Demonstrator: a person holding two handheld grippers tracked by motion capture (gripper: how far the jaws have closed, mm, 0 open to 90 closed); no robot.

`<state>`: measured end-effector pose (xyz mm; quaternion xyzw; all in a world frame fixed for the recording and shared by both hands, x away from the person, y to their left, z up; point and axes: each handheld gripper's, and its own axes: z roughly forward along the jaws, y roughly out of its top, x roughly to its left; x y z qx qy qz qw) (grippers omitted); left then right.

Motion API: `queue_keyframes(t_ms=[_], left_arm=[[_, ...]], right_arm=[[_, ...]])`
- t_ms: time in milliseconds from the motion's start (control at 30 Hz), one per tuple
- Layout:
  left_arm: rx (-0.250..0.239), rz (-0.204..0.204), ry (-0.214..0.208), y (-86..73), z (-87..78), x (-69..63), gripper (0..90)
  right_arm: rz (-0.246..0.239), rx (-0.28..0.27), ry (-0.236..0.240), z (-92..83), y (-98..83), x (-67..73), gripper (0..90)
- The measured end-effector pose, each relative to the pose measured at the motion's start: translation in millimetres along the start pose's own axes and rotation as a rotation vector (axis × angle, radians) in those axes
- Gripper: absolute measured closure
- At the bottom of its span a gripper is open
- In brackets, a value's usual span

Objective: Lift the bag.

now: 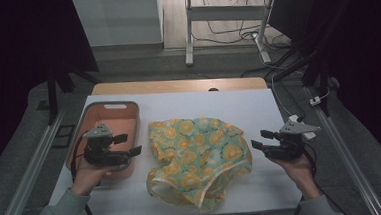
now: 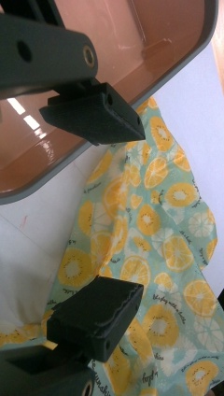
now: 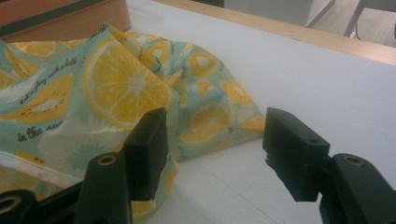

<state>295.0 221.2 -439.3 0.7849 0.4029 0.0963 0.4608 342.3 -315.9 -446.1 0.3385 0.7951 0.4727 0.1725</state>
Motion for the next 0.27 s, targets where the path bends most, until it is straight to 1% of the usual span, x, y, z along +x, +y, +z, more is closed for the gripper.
queue_keyframes(t_ms=[267], left_arm=[[0.001, 0.002, 0.007, -0.4, 1.0, 0.0, 23.2]], right_arm=[[-0.005, -0.013, -0.001, -1.5, -0.1, 1.3, 40.1]])
